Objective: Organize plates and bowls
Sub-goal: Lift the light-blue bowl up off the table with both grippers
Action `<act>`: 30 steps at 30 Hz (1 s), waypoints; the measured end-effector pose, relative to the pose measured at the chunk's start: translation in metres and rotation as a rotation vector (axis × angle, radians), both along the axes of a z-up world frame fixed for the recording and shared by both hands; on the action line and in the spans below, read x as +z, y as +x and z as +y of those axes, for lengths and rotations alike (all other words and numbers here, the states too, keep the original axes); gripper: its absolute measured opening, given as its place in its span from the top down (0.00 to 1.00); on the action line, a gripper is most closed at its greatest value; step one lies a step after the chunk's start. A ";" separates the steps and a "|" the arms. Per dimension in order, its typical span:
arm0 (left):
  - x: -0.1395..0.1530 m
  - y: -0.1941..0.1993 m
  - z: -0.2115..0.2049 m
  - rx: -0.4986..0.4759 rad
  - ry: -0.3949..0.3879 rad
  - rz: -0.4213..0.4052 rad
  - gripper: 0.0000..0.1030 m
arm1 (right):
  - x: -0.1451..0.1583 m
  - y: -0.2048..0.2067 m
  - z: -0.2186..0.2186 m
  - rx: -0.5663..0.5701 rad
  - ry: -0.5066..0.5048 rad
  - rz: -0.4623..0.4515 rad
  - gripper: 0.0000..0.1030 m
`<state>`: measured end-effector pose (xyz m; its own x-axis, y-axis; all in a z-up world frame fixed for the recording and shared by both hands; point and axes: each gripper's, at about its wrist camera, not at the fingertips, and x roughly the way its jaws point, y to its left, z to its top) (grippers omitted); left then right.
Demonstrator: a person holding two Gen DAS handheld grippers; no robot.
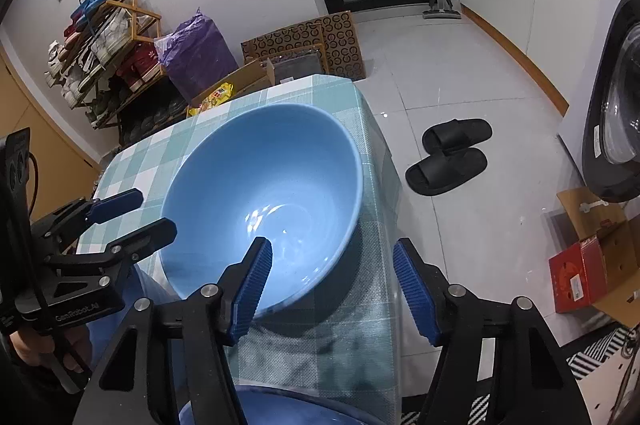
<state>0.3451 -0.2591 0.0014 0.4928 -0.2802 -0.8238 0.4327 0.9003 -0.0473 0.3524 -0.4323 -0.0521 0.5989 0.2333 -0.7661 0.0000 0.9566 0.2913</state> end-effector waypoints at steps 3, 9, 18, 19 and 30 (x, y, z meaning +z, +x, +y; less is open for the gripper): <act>-0.003 0.001 -0.001 -0.004 -0.002 0.017 0.50 | -0.001 0.001 0.002 0.007 -0.004 0.004 0.45; -0.010 0.000 -0.005 -0.008 0.007 0.034 0.56 | -0.001 -0.001 0.005 0.017 -0.017 -0.007 0.50; -0.011 0.001 -0.004 -0.013 -0.013 0.032 0.67 | -0.003 0.001 0.004 0.019 -0.033 0.002 0.62; -0.011 0.000 -0.005 -0.019 -0.013 0.029 0.68 | -0.003 0.001 0.005 0.020 -0.035 0.004 0.63; -0.009 -0.005 -0.009 -0.043 -0.001 0.005 0.74 | -0.004 0.001 0.011 0.025 -0.070 -0.004 0.76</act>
